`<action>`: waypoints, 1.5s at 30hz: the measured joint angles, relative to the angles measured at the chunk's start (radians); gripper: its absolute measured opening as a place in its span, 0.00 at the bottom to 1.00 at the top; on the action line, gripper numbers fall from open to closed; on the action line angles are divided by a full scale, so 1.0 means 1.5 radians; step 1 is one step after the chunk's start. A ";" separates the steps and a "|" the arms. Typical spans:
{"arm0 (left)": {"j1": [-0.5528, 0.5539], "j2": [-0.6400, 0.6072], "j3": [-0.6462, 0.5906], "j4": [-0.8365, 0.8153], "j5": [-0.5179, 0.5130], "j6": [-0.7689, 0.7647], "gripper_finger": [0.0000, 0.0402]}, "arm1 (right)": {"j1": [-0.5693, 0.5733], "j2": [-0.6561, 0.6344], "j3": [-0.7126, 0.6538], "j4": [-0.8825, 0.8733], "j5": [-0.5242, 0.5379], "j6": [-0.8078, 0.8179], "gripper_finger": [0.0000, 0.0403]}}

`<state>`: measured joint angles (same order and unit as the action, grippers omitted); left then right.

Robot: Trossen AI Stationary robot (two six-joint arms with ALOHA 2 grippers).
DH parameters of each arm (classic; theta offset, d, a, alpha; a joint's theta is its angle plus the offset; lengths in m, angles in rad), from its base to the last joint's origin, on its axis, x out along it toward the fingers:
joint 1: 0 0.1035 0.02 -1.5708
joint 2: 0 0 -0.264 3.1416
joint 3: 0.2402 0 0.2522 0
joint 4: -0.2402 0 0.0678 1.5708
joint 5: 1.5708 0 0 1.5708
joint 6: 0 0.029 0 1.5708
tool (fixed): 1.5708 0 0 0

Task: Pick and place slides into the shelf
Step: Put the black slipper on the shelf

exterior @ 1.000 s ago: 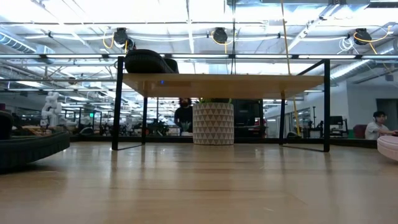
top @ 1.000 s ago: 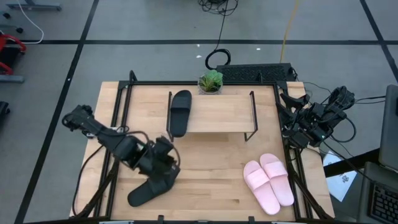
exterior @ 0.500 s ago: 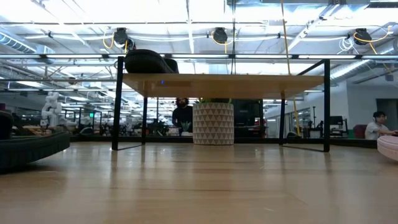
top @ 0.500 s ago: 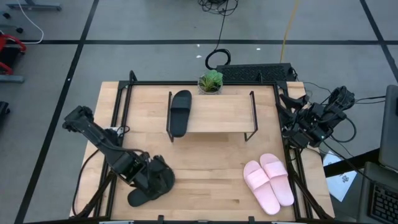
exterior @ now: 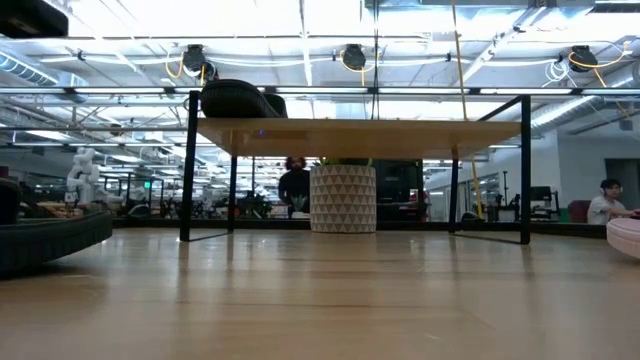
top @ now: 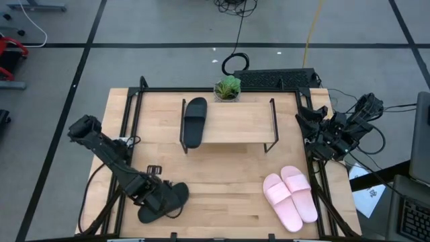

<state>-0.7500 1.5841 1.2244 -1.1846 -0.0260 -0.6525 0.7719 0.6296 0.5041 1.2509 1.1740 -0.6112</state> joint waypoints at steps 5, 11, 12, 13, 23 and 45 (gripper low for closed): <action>-0.029 0.000 -0.001 0.055 -0.016 0.065 0.22 | 0.000 0.000 0.000 -0.002 0.000 0.017 0.54; -0.068 0.000 -0.006 0.068 -0.046 0.098 0.22 | 0.000 0.011 0.000 -0.003 0.000 0.018 0.54; -0.073 0.000 -0.011 0.069 -0.049 0.098 0.22 | 0.000 0.014 0.000 -0.002 0.000 0.018 0.54; -0.080 0.000 -0.017 0.069 -0.051 0.098 0.22 | 0.000 0.016 0.000 -0.002 0.000 0.018 0.54; -0.098 0.000 -0.053 0.107 -0.110 0.108 0.22 | 0.000 0.028 0.000 -0.002 0.000 0.039 0.54; -0.108 0.000 -0.099 0.169 -0.150 0.181 0.22 | 0.000 0.033 0.000 -0.002 0.000 0.054 0.54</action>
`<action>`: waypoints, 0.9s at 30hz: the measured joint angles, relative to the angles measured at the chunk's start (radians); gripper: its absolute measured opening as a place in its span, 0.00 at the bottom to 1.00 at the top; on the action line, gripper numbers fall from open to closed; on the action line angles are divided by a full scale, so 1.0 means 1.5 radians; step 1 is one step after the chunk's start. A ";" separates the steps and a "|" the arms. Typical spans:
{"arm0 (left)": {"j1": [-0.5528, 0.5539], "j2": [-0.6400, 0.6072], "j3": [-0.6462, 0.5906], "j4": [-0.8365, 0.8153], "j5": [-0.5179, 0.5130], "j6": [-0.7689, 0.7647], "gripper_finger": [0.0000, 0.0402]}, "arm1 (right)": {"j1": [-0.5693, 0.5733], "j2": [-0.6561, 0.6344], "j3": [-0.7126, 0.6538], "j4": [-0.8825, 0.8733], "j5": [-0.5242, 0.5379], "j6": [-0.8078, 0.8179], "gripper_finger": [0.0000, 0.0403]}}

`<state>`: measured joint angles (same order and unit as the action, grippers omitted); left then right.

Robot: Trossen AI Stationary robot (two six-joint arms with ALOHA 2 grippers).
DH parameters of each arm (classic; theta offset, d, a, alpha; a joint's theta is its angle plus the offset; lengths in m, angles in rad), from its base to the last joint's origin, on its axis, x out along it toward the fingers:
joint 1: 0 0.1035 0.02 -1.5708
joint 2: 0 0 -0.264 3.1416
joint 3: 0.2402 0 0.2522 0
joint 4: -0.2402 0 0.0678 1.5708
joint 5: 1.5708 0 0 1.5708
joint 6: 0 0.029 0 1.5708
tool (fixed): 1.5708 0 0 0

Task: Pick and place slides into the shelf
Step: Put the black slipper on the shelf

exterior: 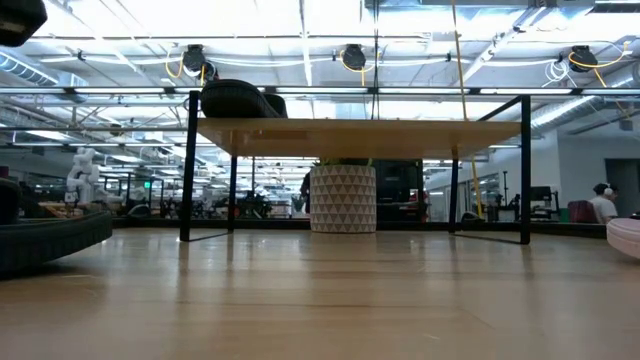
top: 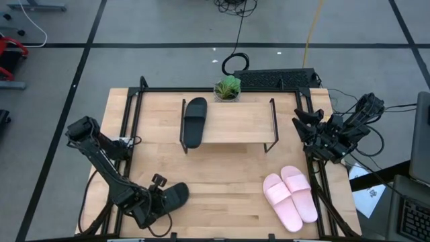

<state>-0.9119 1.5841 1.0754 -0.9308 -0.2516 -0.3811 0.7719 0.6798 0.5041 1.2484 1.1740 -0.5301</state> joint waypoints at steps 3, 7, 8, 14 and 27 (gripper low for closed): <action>0.000 0.000 -0.005 0.012 0.003 0.007 0.22 | 0.000 0.003 0.000 0.000 0.000 0.011 0.54; 0.001 0.000 -0.006 0.013 0.003 0.017 0.22 | 0.000 0.003 0.000 0.000 0.000 0.014 0.54; 0.000 0.000 -0.006 0.013 0.003 0.022 0.22 | 0.000 0.003 0.000 0.000 0.000 0.014 0.54; 0.000 0.000 -0.007 0.044 -0.006 0.047 0.22 | 0.000 0.003 0.000 0.000 0.000 0.014 0.54; 0.000 -0.001 -0.065 0.091 -0.025 0.065 0.22 | 0.000 0.004 0.000 0.000 0.000 0.014 0.54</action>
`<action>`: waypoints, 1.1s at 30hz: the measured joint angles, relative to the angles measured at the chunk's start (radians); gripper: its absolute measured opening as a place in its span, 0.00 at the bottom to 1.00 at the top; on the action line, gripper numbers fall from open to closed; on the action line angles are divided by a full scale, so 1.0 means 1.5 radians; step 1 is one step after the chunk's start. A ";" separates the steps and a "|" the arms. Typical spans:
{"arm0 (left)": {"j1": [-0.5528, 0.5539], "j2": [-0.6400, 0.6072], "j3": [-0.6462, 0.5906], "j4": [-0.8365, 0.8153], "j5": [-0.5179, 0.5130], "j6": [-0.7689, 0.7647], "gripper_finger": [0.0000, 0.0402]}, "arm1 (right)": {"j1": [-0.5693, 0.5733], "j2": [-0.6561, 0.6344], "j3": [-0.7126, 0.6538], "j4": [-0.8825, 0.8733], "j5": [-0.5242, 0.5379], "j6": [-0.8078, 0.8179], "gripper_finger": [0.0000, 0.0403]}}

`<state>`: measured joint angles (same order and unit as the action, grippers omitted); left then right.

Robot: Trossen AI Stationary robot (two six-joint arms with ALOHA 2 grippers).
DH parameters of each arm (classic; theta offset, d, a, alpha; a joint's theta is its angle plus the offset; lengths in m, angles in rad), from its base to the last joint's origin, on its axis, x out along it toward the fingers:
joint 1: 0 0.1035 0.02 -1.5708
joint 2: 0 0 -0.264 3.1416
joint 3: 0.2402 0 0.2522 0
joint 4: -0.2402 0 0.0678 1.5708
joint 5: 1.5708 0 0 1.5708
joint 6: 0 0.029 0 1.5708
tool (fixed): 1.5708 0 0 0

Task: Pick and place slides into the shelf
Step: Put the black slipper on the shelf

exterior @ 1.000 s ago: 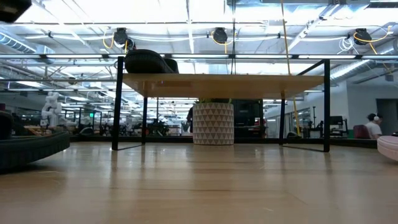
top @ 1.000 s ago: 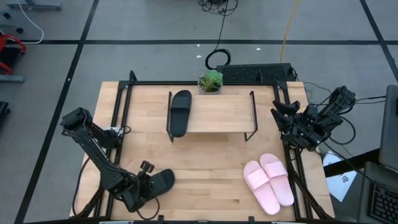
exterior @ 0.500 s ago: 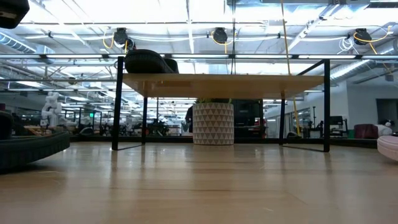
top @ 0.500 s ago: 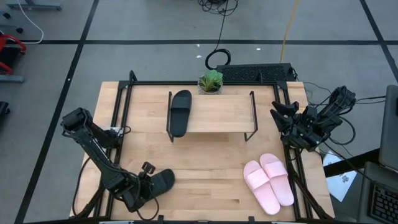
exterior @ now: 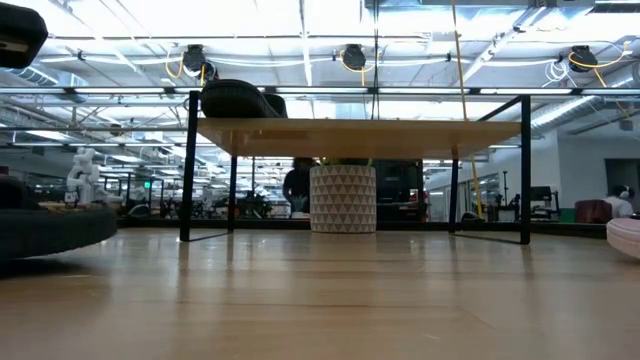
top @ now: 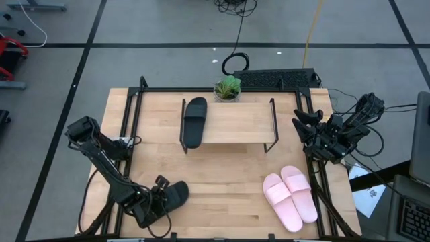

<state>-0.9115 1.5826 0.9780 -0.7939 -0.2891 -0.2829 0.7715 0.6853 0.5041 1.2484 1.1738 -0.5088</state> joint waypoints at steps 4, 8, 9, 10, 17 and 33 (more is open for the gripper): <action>0.000 0.000 0.005 -0.005 0.000 0.001 0.22 | 0.000 0.001 0.000 0.002 0.000 0.000 0.54; -0.002 0.000 0.015 -0.007 0.000 0.000 0.22 | 0.000 0.001 0.000 0.003 0.000 0.000 0.54; -0.003 0.000 0.017 -0.007 0.000 0.000 0.22 | 0.000 0.001 0.000 0.005 0.000 0.000 0.54; -0.003 0.000 0.019 -0.008 0.000 0.000 0.22 | 0.000 0.001 0.000 0.005 0.000 0.000 0.54; -0.013 0.000 0.021 -0.009 0.015 0.000 0.22 | -0.001 0.001 0.000 0.006 0.000 0.000 0.54; -0.014 0.000 0.022 -0.007 0.000 0.011 0.22 | -0.001 0.001 0.000 0.006 0.000 0.000 0.54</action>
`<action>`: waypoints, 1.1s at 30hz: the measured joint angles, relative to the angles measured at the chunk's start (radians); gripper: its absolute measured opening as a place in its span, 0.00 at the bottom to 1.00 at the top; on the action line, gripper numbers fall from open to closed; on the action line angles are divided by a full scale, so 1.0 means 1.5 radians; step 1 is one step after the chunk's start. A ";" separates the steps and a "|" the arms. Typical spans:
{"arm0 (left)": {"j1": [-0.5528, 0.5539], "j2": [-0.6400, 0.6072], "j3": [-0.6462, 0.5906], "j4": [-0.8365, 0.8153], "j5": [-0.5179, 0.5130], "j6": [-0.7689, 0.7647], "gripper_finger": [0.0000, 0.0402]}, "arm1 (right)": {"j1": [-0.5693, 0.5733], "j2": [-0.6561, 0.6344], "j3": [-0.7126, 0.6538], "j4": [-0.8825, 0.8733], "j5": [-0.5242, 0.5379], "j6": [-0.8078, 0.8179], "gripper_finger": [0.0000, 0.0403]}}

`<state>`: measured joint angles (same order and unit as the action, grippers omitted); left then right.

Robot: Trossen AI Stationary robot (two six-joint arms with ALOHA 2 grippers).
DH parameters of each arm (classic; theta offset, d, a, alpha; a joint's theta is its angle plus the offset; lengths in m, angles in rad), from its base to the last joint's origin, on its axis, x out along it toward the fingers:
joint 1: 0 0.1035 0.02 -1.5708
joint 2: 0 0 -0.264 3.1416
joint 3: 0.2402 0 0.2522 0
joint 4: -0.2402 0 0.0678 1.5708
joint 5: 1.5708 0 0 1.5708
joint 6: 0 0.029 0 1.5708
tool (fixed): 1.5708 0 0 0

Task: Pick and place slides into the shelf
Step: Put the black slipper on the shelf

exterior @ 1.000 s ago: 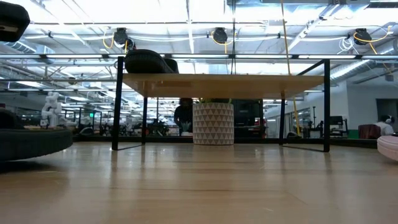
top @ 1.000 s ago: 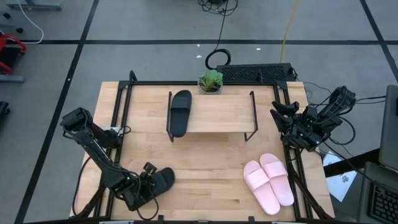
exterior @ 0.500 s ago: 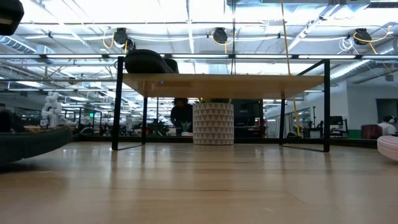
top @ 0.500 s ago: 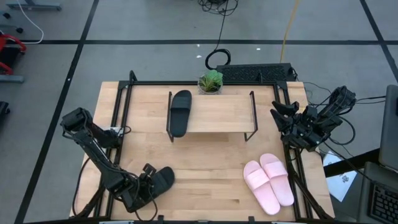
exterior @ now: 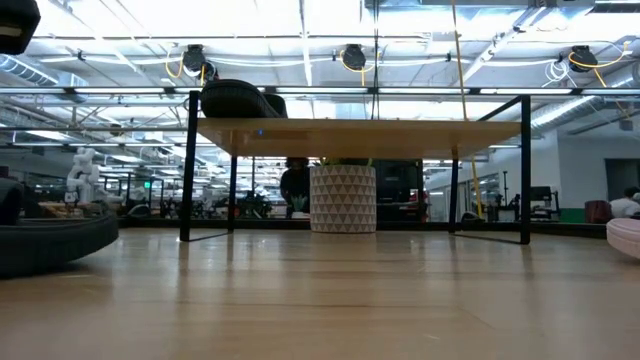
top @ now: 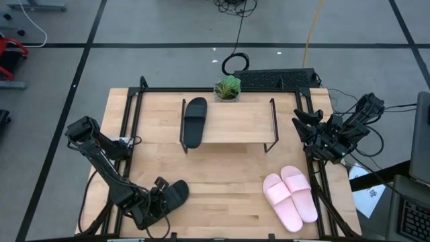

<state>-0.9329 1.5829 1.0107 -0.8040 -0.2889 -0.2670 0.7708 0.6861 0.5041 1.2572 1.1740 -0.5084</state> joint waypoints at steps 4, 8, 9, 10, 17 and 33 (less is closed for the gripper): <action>0.001 0.000 0.000 0.001 -0.017 0.001 0.22 | 0.000 0.000 0.000 0.000 0.000 0.000 0.54; 0.001 0.000 0.000 0.001 -0.031 0.002 0.22 | 0.000 0.000 0.000 0.000 0.000 0.000 0.54; 0.001 0.001 0.000 0.001 -0.036 0.002 0.22 | 0.000 0.000 0.000 0.000 0.000 0.000 0.54; 0.001 0.001 0.000 0.001 -0.039 0.002 0.22 | 0.000 0.000 0.000 0.000 0.000 0.000 0.54; 0.001 0.001 -0.007 0.012 -0.048 -0.003 0.22 | 0.000 0.000 0.000 0.000 0.000 0.000 0.54; 0.005 0.001 -0.038 0.048 -0.113 -0.041 0.21 | 0.000 0.015 0.000 -0.001 0.000 0.000 0.54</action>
<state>-0.9251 1.5845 0.9538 -0.7319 -0.4581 -0.3280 0.7708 0.7090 0.5041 1.2564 1.1736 -0.5083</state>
